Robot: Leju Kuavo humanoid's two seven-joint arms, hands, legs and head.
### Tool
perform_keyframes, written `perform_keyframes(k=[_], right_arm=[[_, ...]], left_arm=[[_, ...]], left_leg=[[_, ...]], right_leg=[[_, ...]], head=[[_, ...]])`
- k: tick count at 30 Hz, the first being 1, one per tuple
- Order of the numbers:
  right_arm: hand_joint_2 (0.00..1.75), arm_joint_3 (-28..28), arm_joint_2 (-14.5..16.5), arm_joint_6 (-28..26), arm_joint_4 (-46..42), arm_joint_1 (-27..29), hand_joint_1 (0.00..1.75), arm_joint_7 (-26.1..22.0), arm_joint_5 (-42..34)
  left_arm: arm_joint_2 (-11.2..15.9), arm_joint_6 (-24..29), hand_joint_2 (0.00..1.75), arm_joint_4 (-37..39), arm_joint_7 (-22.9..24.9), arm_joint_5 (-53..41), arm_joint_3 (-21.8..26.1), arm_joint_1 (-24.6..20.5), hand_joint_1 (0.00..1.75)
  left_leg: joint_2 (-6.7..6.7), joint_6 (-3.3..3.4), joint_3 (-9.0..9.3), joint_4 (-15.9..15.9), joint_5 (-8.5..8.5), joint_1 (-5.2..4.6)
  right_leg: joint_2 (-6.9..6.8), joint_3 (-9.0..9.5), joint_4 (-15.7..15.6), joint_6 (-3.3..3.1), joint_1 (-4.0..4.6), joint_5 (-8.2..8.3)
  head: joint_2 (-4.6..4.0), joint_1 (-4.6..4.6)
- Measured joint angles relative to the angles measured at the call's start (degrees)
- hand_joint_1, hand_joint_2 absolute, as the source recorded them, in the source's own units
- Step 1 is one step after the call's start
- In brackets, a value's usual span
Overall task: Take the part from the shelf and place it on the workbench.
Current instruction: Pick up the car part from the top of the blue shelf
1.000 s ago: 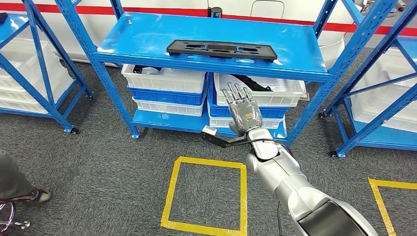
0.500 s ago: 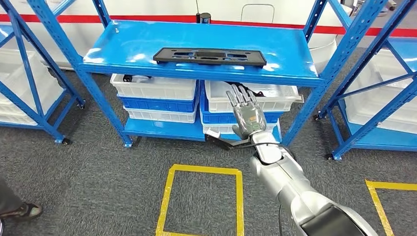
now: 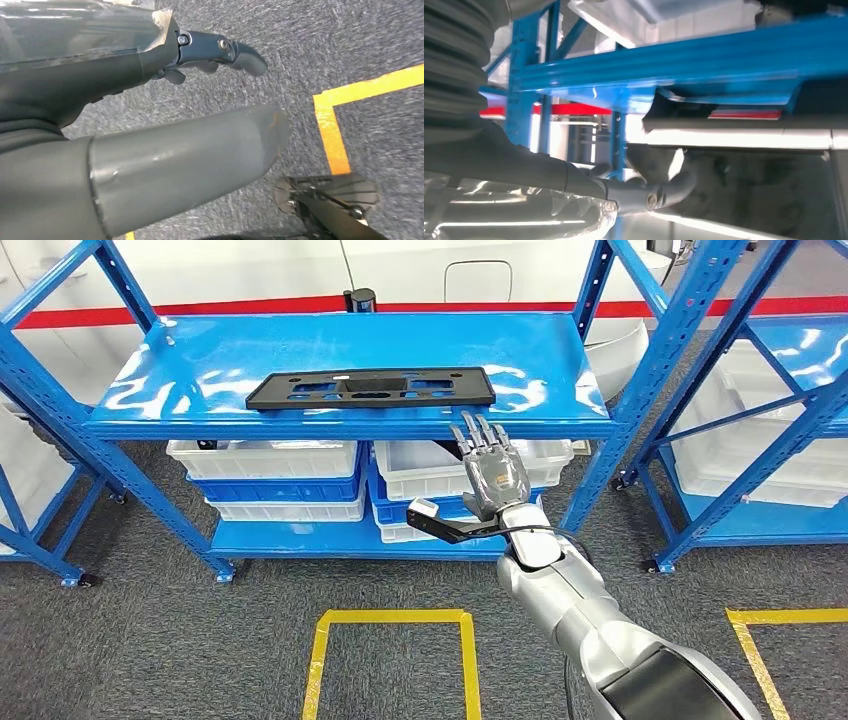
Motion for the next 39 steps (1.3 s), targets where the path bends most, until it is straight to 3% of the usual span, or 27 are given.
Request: perform_keyframes(k=[3,5,8,9,10,11,12,13,15,17,19,21,23,24,25,26,27,29,30,33,39], right_arm=[[1.75,-0.1,0.2,0.0,0.0,-0.5,0.0,0.0,0.1],[1.75,-0.2,0.1,-0.1,0.0,-1.0,0.0,0.0,0.1],[1.75,-0.2,-0.3,-0.1,0.1,-0.7,0.0,0.0,0.2],[1.75,-0.2,-0.5,-0.1,0.2,-0.5,0.0,0.0,0.2],[1.75,-0.2,-0.6,-0.1,0.2,-0.3,0.0,0.0,0.3],[1.75,-0.2,-0.7,-0.1,0.2,-0.2,0.0,0.0,0.3],[1.75,-0.3,-0.7,-0.1,0.2,-0.2,0.0,0.0,0.4],[1.75,-0.3,-0.8,-0.1,0.3,-0.2,0.0,0.0,0.4],[1.75,-0.3,-0.8,-0.1,0.3,-0.3,0.0,0.0,0.4],[1.75,-0.4,-0.8,-0.1,0.3,-0.5,0.0,0.0,0.5],[1.75,-0.4,-0.8,-0.1,0.3,-0.7,0.0,0.0,0.5],[1.75,-0.4,-0.6,-0.1,0.3,-1.0,0.0,0.0,0.5],[1.75,-0.4,-0.5,-0.1,0.3,-1.0,0.0,0.0,0.5],[1.75,-0.4,-0.5,-0.1,0.3,-1.0,0.0,0.0,0.5],[1.75,-0.4,-0.5,-0.1,0.4,-1.0,0.0,0.0,0.5],[1.75,-0.4,-0.5,-0.1,0.4,-1.0,0.0,0.0,0.5],[1.75,-0.4,-0.5,-0.1,0.4,-1.0,0.0,0.0,0.5],[1.75,-0.5,-0.5,-0.1,0.4,-1.1,0.0,0.0,0.5],[1.75,-0.5,-0.5,-0.1,0.4,-1.2,0.0,0.0,0.5],[1.75,-0.5,-0.6,-0.1,0.4,-1.3,0.0,0.0,0.5],[1.75,-0.6,-0.2,-1.0,0.0,-1.3,0.0,-2.0,0.0]], left_arm=[[-0.1,0.0,0.0,0.0,-0.1,0.0,0.0,-0.4,0.0],[-0.2,0.1,0.0,0.0,-0.2,0.0,0.0,-0.7,0.0],[-0.3,0.0,0.0,0.0,-0.2,0.0,0.0,-0.8,0.0],[-0.3,0.0,0.0,0.0,-0.2,0.0,0.0,-0.7,0.0],[-0.4,0.0,0.0,0.0,-0.2,0.0,0.0,-0.7,0.0],[-0.4,0.0,0.0,0.0,-0.2,0.1,0.0,-0.7,0.0],[-0.4,0.0,0.0,0.0,-0.2,0.1,0.0,-0.6,0.0],[-0.4,0.0,0.0,0.0,-0.2,0.1,0.0,-0.6,0.0],[-0.4,0.1,0.0,0.0,-0.2,0.1,0.1,-0.6,0.0],[-0.5,0.1,0.0,0.0,-0.2,0.1,0.1,-0.7,0.0],[-0.5,0.1,0.0,0.0,-0.2,0.1,0.1,-0.7,0.0],[-0.4,0.1,0.0,0.0,-0.2,0.2,0.2,-0.7,0.0],[-0.5,0.1,0.0,0.0,-0.3,0.2,0.3,-0.7,0.0],[-0.5,0.2,0.0,0.0,-0.3,0.2,0.4,-0.7,0.0],[-0.5,0.2,0.0,0.0,-0.3,0.3,0.4,-0.7,0.0],[-0.5,0.2,0.0,0.0,-0.3,0.4,0.5,-0.7,0.0],[-0.4,0.2,0.0,0.0,-0.3,0.4,0.6,-0.7,0.0],[-0.4,0.2,0.0,0.0,-0.3,0.5,0.6,-0.8,0.0],[-0.5,0.3,0.0,0.0,-0.3,0.5,0.7,-0.8,0.0],[-0.6,0.3,0.0,0.0,-0.3,0.6,0.7,-0.9,0.0],[-0.6,0.3,0.0,0.0,-0.3,0.9,0.7,-0.9,0.0]], left_leg=[[0.11,0.42,1.35,-1.0,-0.01,-0.11],[0.2,0.77,2.83,-2.5,-0.39,0.21],[0.17,0.92,4.34,-3.1,-1.59,0.3],[0.11,0.82,4.79,-3.1,-2.06,0.31],[0.04,0.7,5.3,-3.1,-2.5,0.32],[-0.02,0.53,5.87,-3.1,-2.97,0.35],[-0.05,0.32,6.4,-3.0,-3.44,0.38],[-0.11,0.02,6.83,-2.9,-3.95,0.28],[-0.23,-0.56,7.26,-2.6,-4.68,0.17],[-0.25,-1.08,7.39,-2.5,-5.05,0.31],[0.01,-1.75,7.08,-1.7,-5.89,0.56],[0.52,-2.6,4.65,3.4,-8.58,0.89],[0.89,-3.29,0.48,11.3,-11.5,1.25],[0.97,-3.48,-0.98,13.4,-11.73,1.41],[1.02,-3.58,-1.51,13.5,-10.91,1.56],[1.06,-3.6,-0.84,11.4,-9.09,1.71],[1.1,-3.55,0.81,7.6,-6.76,1.82],[1.15,-3.3,4.44,0.5,-3.99,1.73],[1.15,-3.19,5.5,-1.5,-3.55,1.67],[0.95,-3.02,6.0,-2.3,-3.56,1.21],[0.75,-1.89,5.98,-2.2,-3.73,0.33]], right_leg=[[0.01,0.84,-1.0,0.91,0.2,-1.1],[-0.62,-0.57,2.0,1.17,0.26,-2.33],[-1.01,-8.54,13.2,1.62,0.06,-4.9],[-1.04,-10.67,15.0,2.05,-0.03,-4.56],[-1.08,-11.74,14.5,2.67,-0.16,-3.12],[-1.15,-11.73,11.9,3.4,-0.32,-0.72],[-1.28,-10.95,7.8,4.04,-0.48,2.22],[-1.45,-9.89,4.0,4.25,-0.55,4.83],[-1.7,-8.49,-0.1,3.36,-0.55,7.54],[-1.7,-8.19,-0.3,1.86,-0.45,7.62],[-1.65,-7.76,-0.6,0.9,-0.69,7.55],[-1.67,-7.14,-0.8,0.05,-0.99,7.33],[-1.72,-6.77,-0.8,-0.49,-0.98,7.02],[-1.72,-6.64,-0.8,-0.55,-0.97,6.9],[-1.69,-6.49,-0.8,-0.53,-0.98,6.76],[-1.64,-6.26,-0.8,-0.42,-1.01,6.58],[-1.58,-5.95,-0.8,-0.25,-1.04,6.37],[-1.48,-5.49,-0.8,0.31,-0.77,5.88],[-1.47,-5.41,-0.7,0.45,-0.45,5.65],[-1.52,-5.42,-0.5,0.51,0.18,5.35],[-1.76,-5.21,-1.0,1.09,-0.13,5.49]], head=[[0.0,0.04],[0.0,0.24],[0.0,0.66],[0.0,0.74],[0.0,0.86],[0.0,0.94],[0.0,1.03],[0.0,1.1],[0.0,1.09],[0.0,0.98],[0.0,0.9],[0.0,0.41],[0.0,-0.08],[0.0,-0.12],[0.0,-0.18],[0.0,-0.26],[0.0,-0.34],[0.0,-0.51],[0.0,-0.46],[0.0,0.16],[0.0,0.51]])
